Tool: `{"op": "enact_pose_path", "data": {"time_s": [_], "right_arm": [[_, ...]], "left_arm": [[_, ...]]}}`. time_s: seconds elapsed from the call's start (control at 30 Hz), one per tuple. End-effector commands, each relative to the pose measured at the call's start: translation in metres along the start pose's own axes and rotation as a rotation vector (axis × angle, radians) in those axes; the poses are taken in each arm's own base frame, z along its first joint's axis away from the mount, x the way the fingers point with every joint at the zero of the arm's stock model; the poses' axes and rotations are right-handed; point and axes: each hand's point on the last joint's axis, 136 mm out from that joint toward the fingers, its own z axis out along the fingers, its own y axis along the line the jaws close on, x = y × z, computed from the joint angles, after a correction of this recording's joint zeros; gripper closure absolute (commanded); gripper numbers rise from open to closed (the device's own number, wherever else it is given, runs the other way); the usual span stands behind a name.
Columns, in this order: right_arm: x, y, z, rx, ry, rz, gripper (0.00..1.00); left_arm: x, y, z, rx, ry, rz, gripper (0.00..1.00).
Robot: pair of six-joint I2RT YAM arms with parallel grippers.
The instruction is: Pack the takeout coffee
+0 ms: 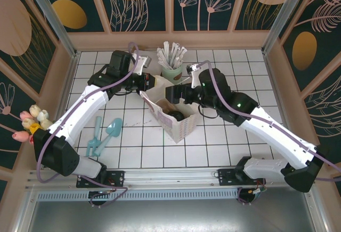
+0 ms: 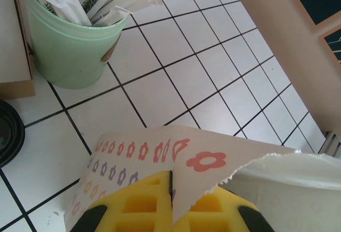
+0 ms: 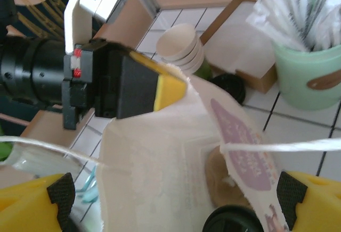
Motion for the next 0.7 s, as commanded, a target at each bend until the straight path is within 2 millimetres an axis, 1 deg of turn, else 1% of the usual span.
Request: {"op": "enact_pose_path", "data": {"time_s": [0.0, 0.03, 0.07, 0.1, 0.17, 0.23, 0.4, 0.47, 0.6, 0.67], "right_arm": [[0.028, 0.017, -0.012, -0.121, 0.184, 0.087, 0.01], [0.036, 0.016, -0.014, -0.136, 0.231, 0.103, 0.01], [0.039, 0.014, -0.016, -0.128, 0.25, 0.113, 0.01], [0.038, 0.013, -0.019, -0.123, 0.246, 0.116, 0.01], [0.027, 0.016, -0.025, -0.144, 0.194, 0.112, 0.01], [0.013, 0.025, -0.028, -0.207, 0.134, 0.101, 0.01], [0.006, 0.054, -0.03, -0.389, 0.097, 0.027, 0.01], [0.0, 0.057, -0.033, -0.399, 0.066, 0.01, 0.01], [-0.014, 0.053, -0.037, -0.37, -0.015, -0.044, 0.01], [-0.017, 0.055, -0.034, -0.388, -0.038, -0.066, 0.01]], "left_arm": [[-0.015, -0.005, -0.007, 0.006, -0.065, -0.026, 1.0], [-0.016, -0.004, -0.006, 0.002, -0.066, -0.031, 1.0], [-0.016, -0.003, -0.006, -0.002, -0.068, -0.036, 1.0], [-0.016, -0.002, -0.005, -0.002, -0.068, -0.039, 1.0], [-0.015, -0.004, -0.003, 0.014, -0.063, -0.041, 1.0], [-0.015, -0.007, -0.001, 0.036, -0.055, -0.046, 1.0], [-0.017, -0.006, 0.0, 0.034, -0.066, -0.066, 1.0], [-0.018, -0.005, 0.001, 0.029, -0.069, -0.071, 1.0], [-0.019, -0.004, 0.002, 0.031, -0.07, -0.079, 1.0], [-0.019, -0.005, 0.003, 0.037, -0.069, -0.085, 1.0]]}}
